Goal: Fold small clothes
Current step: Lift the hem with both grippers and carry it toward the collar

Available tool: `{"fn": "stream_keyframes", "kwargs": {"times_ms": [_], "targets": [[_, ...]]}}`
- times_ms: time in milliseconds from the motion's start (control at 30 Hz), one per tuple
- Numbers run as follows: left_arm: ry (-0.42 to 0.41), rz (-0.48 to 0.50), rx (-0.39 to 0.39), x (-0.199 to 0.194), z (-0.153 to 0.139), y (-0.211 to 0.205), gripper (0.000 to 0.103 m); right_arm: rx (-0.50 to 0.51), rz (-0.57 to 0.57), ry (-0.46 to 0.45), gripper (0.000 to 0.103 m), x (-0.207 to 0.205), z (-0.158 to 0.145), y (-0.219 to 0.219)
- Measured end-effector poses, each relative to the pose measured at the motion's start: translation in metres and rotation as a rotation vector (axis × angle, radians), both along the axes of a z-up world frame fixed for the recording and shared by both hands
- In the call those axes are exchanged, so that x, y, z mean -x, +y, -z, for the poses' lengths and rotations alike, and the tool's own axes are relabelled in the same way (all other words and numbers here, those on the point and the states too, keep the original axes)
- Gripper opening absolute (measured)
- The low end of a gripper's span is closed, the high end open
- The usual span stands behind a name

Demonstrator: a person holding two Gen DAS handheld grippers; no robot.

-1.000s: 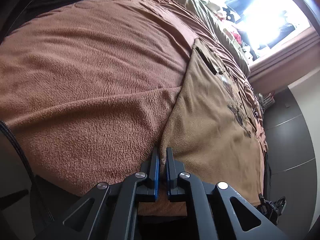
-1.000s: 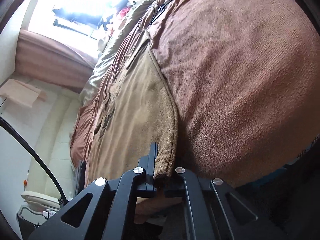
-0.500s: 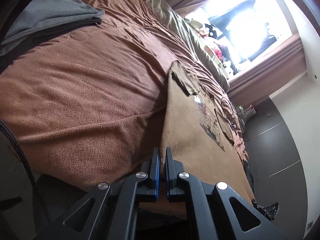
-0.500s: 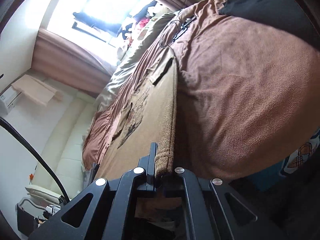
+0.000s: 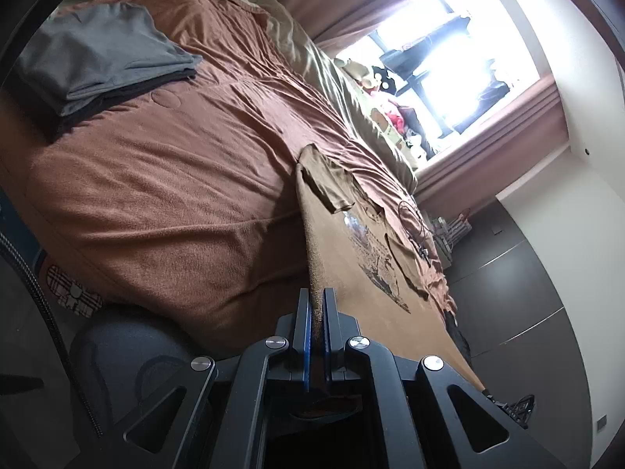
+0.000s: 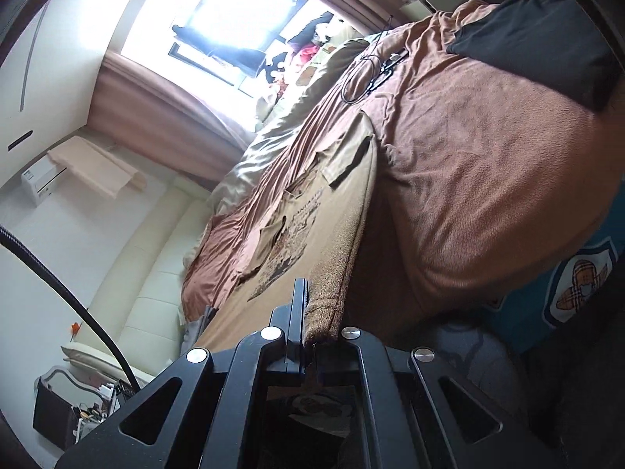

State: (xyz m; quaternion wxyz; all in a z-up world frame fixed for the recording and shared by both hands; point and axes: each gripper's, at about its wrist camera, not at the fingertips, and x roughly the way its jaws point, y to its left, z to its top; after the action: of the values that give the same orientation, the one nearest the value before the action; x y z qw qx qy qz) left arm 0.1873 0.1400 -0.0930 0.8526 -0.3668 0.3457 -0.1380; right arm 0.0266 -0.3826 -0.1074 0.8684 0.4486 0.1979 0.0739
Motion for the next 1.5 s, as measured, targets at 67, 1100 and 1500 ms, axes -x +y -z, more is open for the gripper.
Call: {"fn": "stream_keyframes", "kwargs": {"times_ms": [67,1100,1500], "targets": [[-0.012,-0.008,0.005,0.016,-0.004,0.004,0.004,0.003,-0.003,-0.011,0.0,0.012,0.0,0.002],[-0.089,0.004,-0.022,0.094,-0.018,0.007,0.004,0.051,-0.03,-0.04,0.0,0.062,0.008,-0.002],[-0.065,0.01,-0.073,0.003,-0.028,-0.005,0.004,0.114,-0.02,-0.002,0.0,-0.017,-0.015,-0.011]]}}
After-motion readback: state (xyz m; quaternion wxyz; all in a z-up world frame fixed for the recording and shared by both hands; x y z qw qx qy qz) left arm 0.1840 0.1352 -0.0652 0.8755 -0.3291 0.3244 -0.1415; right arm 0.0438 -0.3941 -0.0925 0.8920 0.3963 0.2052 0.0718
